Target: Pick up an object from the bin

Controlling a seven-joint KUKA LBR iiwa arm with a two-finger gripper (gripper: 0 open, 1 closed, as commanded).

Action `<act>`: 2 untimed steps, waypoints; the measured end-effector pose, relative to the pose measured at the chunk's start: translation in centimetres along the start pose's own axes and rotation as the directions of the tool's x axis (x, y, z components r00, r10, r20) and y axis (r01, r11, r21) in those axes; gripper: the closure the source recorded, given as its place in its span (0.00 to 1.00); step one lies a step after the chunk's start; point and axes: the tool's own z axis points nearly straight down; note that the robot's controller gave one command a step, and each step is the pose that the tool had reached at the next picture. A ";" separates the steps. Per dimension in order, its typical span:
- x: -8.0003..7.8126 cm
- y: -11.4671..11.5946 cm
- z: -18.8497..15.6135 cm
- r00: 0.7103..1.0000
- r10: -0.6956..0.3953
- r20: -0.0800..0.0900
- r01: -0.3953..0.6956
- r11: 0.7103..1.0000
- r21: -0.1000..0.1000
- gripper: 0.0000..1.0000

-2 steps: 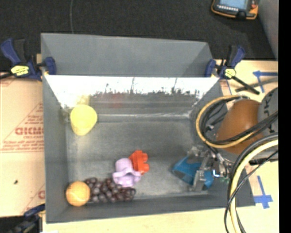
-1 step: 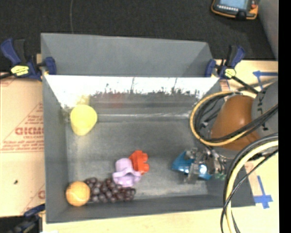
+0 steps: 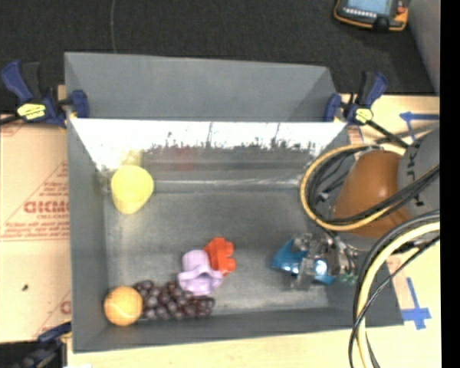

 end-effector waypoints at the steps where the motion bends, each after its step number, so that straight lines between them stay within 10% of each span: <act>1: 0.1 0.0 -0.8 1.000 -0.002 -0.003 0.002 1.000 0.000 1.00; 2: 0.1 -0.1 -2.0 1.000 -0.004 0.001 0.004 1.000 0.001 1.00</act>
Offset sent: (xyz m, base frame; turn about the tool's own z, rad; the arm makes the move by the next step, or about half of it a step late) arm -0.0011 0.0000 0.0286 -0.0011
